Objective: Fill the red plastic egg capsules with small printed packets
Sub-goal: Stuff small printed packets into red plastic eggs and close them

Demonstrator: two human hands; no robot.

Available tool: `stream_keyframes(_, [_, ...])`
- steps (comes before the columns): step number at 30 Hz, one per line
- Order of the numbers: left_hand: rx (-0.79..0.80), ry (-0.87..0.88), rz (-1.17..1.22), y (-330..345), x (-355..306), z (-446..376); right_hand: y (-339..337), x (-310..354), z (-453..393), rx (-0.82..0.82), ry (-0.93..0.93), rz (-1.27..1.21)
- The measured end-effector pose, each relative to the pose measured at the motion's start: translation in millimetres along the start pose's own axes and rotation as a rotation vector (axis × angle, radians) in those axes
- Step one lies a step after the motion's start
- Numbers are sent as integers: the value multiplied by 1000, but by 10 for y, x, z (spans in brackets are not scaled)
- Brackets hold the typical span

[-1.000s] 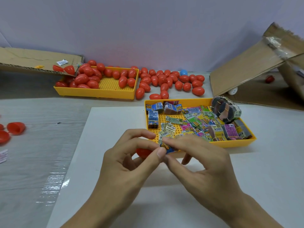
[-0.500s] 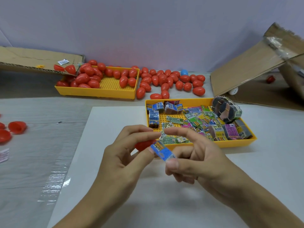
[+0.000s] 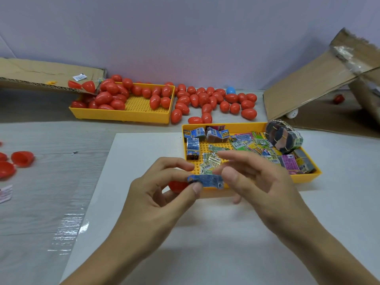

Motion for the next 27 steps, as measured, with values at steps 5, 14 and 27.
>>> stream_keyframes(5, [125, 27, -67, 22, -27, 7, 17, 22, 63, 52, -248, 198])
stream_keyframes(14, [126, 54, -58, -11, -36, -6, 34, 60, 70, 68, -382, 269])
stream_keyframes(27, [67, 86, -64, -24, -65, -13, 33, 100, 98, -2, -605, 449])
Point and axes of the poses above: each hand's wrist, its own z-axis away from the middle knuckle, its own y-axis out of the palm, x = y × z, the point moved 3 cm from there along -z, towards the middle knuckle, and after that the axes turned 2 degrees about x, right-handed, at the moved point
